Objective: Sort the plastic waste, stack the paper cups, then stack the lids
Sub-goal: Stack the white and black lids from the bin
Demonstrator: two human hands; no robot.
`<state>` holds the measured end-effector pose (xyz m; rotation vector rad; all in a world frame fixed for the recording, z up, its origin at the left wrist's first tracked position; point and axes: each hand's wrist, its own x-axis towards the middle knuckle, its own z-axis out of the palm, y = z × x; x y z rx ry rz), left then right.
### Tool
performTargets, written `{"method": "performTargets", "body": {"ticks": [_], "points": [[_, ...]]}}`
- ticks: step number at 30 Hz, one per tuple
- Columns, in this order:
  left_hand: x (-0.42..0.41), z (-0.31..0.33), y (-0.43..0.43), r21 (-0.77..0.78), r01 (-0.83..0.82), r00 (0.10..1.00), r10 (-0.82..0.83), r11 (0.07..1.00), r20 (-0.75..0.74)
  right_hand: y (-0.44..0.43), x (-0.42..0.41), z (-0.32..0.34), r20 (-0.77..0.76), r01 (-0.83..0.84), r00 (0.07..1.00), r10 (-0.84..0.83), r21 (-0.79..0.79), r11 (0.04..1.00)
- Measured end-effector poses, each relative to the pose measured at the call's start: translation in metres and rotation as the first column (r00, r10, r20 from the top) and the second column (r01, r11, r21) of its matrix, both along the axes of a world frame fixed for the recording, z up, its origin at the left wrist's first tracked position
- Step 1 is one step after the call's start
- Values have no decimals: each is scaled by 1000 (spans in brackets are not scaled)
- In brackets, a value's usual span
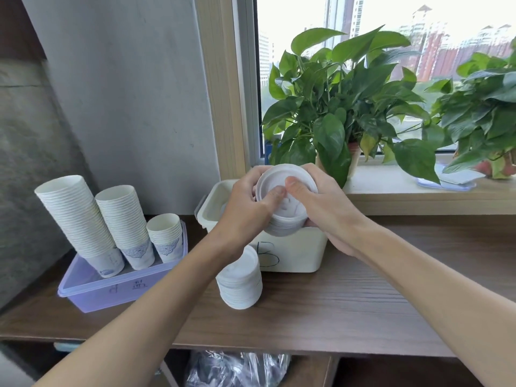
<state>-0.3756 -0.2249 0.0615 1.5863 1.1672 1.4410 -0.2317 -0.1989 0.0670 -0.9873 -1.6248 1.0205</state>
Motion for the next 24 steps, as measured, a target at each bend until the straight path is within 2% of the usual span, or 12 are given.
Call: {"method": "performTargets", "body": {"ticks": [2,5,8,10,12,14,17,24], "points": [[0,-4,-6,-44,4,1000,-3,999,29,-10,6,-7,-2,-77,997,77,-41,996],[1,-8,-16,-119,-5,993,18,993,112,-30,12,-19,54,-221,974,219,38,975],[4,-9,-25,-248,81,982,-35,965,185,-38,16,-36,121,-143,985,122,186,972],[6,-11,-31,-325,127,981,-70,937,181,-42,17,-45,131,-75,991,41,259,963],[7,-15,-36,-371,110,988,-62,922,138,-46,18,-54,162,-44,987,-3,283,958],[7,-23,-41,-382,41,999,-33,923,27,-49,20,-64,186,0,981,-48,251,968],[3,-38,-47,-289,6,984,-56,957,-167,-50,24,-80,182,43,980,-76,178,983],[-3,-55,-51,-233,31,957,-96,972,-275,-49,25,-100,163,-10,987,-1,67,998]]}}
